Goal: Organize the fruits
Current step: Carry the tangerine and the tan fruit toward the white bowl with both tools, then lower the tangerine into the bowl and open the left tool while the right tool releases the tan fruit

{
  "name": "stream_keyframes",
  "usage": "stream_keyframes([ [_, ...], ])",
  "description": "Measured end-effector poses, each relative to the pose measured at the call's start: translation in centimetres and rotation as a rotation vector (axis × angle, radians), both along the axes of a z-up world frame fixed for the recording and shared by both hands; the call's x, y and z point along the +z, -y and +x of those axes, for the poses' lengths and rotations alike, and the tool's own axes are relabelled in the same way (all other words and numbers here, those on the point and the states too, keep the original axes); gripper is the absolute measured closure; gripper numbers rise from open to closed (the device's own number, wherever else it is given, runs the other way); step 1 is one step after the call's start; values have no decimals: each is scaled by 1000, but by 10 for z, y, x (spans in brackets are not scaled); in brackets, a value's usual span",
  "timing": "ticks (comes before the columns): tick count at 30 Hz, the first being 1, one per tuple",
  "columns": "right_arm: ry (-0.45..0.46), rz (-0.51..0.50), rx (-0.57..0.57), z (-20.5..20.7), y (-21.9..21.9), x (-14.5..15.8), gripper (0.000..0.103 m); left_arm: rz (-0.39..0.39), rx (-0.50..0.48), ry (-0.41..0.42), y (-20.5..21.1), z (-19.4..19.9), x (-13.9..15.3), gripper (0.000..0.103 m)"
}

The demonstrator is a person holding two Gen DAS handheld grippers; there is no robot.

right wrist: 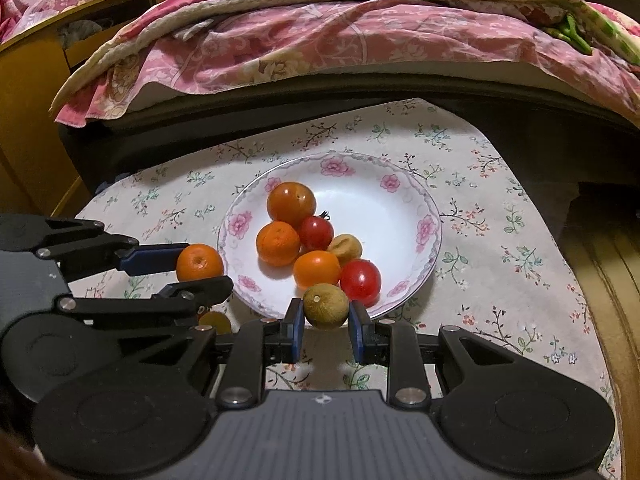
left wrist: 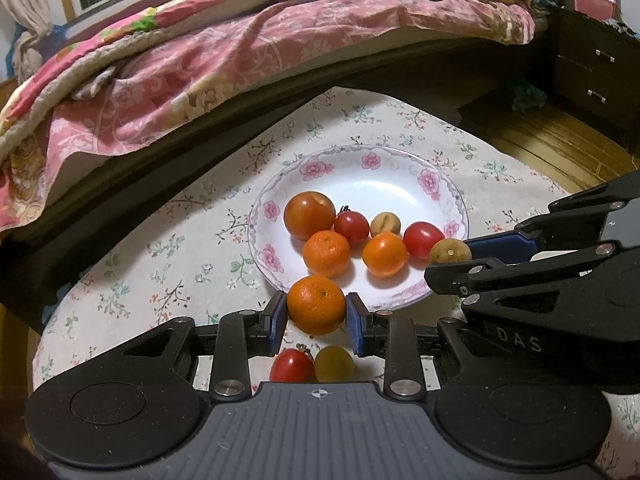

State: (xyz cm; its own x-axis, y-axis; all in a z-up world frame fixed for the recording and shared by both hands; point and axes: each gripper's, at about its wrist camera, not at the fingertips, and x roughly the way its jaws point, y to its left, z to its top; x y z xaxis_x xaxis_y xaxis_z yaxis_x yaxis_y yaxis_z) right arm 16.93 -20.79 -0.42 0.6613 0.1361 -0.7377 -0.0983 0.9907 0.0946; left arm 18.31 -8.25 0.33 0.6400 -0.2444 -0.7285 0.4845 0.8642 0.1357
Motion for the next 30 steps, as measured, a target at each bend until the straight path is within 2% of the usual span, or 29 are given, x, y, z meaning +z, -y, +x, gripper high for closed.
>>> stream_keyframes([
  [10, 19, 44, -39, 23, 11, 4, 74, -55, 21, -12, 1, 26, 4, 65],
  [18, 16, 58, -58, 44, 20, -3, 74, -66, 12, -19, 8, 46, -4, 65],
  [30, 20, 89, -65, 74, 34, -13, 74, -126, 7, -46, 11, 73, -14, 65],
])
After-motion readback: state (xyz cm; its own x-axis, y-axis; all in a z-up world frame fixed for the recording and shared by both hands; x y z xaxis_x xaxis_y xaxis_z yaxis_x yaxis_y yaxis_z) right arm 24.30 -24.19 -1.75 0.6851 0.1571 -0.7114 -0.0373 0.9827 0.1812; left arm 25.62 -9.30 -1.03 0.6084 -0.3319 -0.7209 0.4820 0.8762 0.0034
